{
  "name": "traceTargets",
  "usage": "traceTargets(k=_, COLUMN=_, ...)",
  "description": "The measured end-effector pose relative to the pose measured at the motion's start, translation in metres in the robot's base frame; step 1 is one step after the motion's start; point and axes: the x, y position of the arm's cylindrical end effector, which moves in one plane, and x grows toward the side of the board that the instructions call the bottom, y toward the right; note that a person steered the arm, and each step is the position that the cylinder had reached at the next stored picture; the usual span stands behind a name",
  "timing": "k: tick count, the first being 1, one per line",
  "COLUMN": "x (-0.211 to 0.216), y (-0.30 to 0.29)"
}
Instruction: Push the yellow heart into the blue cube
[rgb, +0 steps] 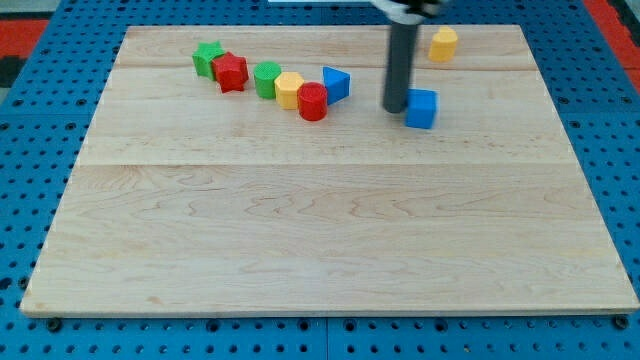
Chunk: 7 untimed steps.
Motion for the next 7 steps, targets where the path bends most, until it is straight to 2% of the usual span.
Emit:
traceTargets(k=1, x=-0.001, y=0.014)
traceTargets(k=2, x=-0.022, y=-0.004)
traceTargets(k=3, x=-0.015, y=0.045)
traceTargets(k=4, x=0.007, y=0.065)
traceTargets(k=5, x=-0.059, y=0.08)
traceTargets(k=6, x=-0.145, y=0.082)
traceTargets(k=7, x=-0.165, y=0.057)
